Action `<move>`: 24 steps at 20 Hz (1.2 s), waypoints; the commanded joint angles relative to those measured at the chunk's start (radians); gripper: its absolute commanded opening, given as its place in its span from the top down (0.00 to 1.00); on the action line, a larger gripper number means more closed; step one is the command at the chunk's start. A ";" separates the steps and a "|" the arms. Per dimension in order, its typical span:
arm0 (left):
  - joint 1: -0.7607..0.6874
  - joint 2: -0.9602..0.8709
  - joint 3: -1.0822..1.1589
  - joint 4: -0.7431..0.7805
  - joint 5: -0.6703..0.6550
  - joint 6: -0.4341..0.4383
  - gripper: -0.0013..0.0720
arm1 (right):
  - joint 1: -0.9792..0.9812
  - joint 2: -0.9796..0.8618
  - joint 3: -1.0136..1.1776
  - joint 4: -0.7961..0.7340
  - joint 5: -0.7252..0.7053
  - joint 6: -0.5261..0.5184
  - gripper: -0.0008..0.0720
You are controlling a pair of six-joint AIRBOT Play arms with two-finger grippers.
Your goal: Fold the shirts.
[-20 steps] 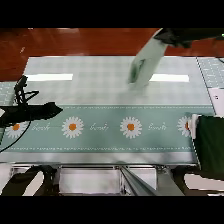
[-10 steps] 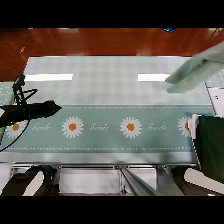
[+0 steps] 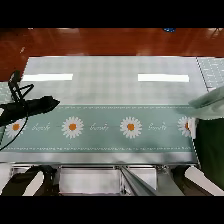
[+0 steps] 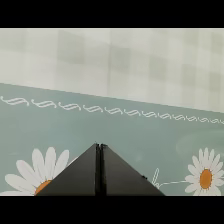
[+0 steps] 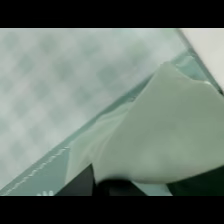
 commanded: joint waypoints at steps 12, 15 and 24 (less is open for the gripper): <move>-0.092 -0.014 0.000 -0.008 0.196 0.024 0.95 | -0.434 0.457 -0.751 -0.481 0.027 -0.053 0.42; -0.092 -0.038 0.024 -0.008 0.203 0.024 0.95 | -0.434 0.428 -0.725 -0.278 -0.036 -0.044 0.44; -0.194 -0.349 0.768 0.026 -0.127 0.023 0.96 | 0.418 0.146 -0.549 0.454 -0.661 -0.242 0.96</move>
